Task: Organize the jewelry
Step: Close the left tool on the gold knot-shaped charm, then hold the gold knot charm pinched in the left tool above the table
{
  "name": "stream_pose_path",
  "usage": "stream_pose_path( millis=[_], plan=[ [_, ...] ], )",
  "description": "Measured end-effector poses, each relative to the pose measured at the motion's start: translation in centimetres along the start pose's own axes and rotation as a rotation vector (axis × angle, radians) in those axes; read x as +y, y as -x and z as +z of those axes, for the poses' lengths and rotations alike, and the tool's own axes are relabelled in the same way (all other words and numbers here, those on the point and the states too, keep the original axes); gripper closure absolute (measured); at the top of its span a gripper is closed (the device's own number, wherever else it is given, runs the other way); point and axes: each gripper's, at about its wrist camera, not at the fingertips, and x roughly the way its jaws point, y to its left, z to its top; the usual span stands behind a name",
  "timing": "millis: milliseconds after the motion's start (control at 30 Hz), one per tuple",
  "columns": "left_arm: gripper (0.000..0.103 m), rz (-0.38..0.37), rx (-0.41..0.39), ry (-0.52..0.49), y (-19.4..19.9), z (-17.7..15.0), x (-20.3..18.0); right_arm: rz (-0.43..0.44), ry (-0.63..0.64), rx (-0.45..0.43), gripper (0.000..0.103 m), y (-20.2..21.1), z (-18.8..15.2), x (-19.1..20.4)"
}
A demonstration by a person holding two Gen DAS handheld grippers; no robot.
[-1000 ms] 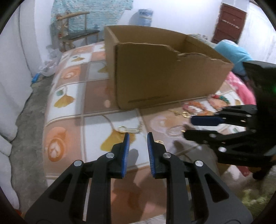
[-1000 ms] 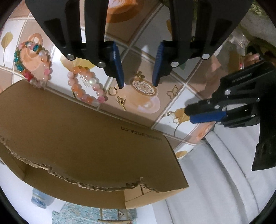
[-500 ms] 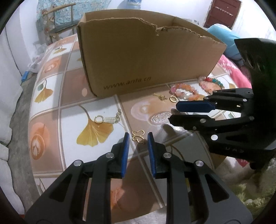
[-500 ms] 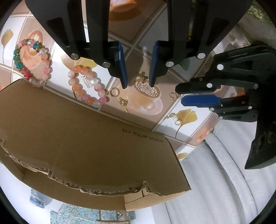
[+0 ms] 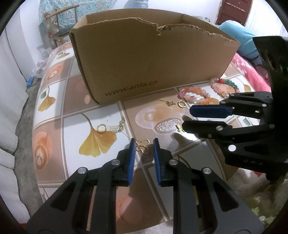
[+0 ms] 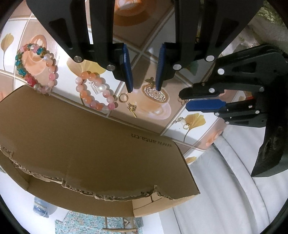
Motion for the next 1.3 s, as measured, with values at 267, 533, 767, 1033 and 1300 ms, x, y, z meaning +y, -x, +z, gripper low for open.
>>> stream_pose_path(
  millis=[267, 533, 767, 1033, 1300],
  plan=[
    [0.092, 0.010, 0.004, -0.001, 0.1, 0.0, -0.1, 0.014, 0.068, 0.012, 0.077, -0.5, 0.2, 1.0],
    [0.092, 0.002, -0.002, 0.006, 0.3, -0.2, 0.0, -0.015, 0.118, 0.032, 0.077, -1.5, 0.9, 1.3],
    [0.092, -0.008, -0.009, 0.006, 0.5, -0.5, 0.2, -0.019, 0.153, 0.063, 0.088, -1.4, 0.6, 1.8],
    [0.092, -0.007, -0.010, 0.001, 0.5, -0.5, 0.2, -0.012, 0.185, 0.088, 0.094, -1.7, 0.6, 2.3],
    [0.092, -0.003, -0.013, -0.003, 0.4, -0.5, 0.0, 0.020, 0.134, 0.094, 0.099, -1.9, 0.7, 1.9]
  ],
)
